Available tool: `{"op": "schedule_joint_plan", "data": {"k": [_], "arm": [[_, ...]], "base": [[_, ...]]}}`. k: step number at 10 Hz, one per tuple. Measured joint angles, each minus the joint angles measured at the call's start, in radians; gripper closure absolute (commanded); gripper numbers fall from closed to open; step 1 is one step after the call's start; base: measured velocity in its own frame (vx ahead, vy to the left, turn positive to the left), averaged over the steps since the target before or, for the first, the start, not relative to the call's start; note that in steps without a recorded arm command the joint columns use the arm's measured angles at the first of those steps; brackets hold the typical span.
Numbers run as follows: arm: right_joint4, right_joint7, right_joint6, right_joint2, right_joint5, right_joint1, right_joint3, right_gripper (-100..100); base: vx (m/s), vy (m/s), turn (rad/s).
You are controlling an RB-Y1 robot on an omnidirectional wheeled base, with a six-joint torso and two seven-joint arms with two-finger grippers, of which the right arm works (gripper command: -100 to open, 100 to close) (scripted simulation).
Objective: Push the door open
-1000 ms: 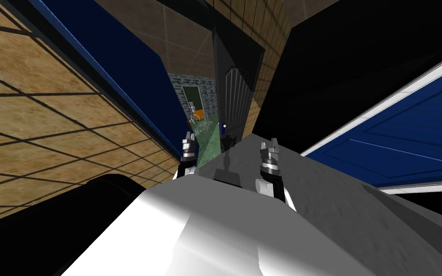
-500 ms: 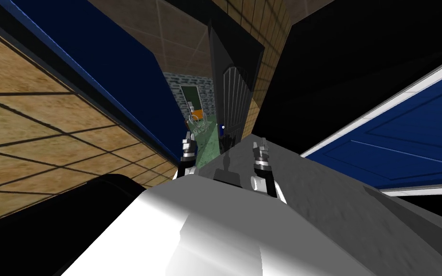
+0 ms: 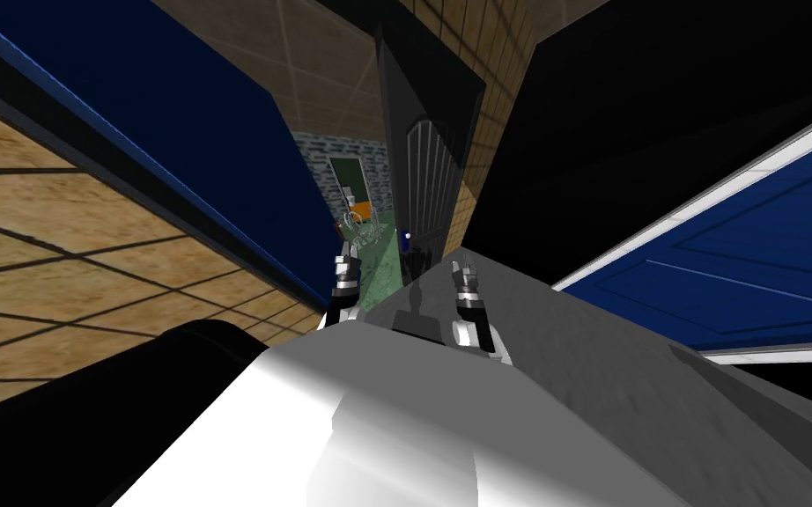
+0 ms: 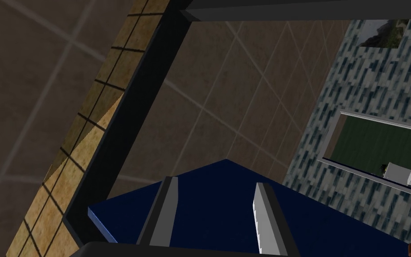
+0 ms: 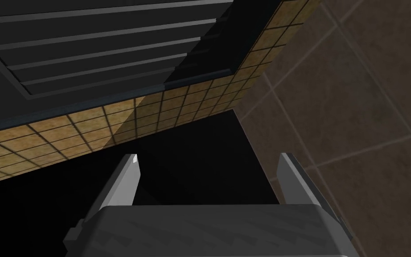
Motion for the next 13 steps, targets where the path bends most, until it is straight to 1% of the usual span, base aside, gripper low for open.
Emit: {"op": "schedule_joint_plan", "data": {"k": [1,2,3,4,5,6,8,9,10,11,12,13], "arm": [[0.016,-0.005,0.006,-0.003,-0.001,-0.016,0.014,-100],[0.047,-0.003,0.007,0.004,0.002,-0.035,0.034,-100],[0.079,-0.003,0.001,0.006,0.002,-0.052,0.051,-100],[0.104,-0.014,0.005,-0.007,-0.003,-0.074,0.070,-100],[0.124,-0.021,0.013,-0.010,-0.004,-0.090,0.092,-100],[0.151,-0.030,0.011,-0.019,-0.007,-0.107,0.107,-100],[0.182,-0.038,0.019,-0.023,-0.008,-0.130,0.143,-100],[0.221,-0.040,0.012,-0.020,-0.008,-0.151,0.158,-100],[0.231,-0.043,0.014,-0.022,-0.008,-0.156,0.178,-100],[0.259,-0.044,0.017,-0.016,-0.007,-0.176,0.195,-100],[0.282,-0.048,0.023,-0.016,-0.009,-0.198,0.209,-100],[0.301,-0.051,0.023,-0.017,-0.009,-0.206,0.227,-100]], "base": [[0.088,-0.018,-0.021],[0.101,-0.013,-0.021],[0.143,-0.021,-0.028],[0.143,-0.024,-0.027],[0.121,-0.030,-0.018],[0.115,-0.027,-0.016],[0.103,-0.012,-0.020],[0.083,-0.017,-0.019],[0.099,-0.012,-0.020],[0.108,-0.025,-0.018],[0.115,-0.023,-0.017],[0.104,-0.013,-0.023]]}}
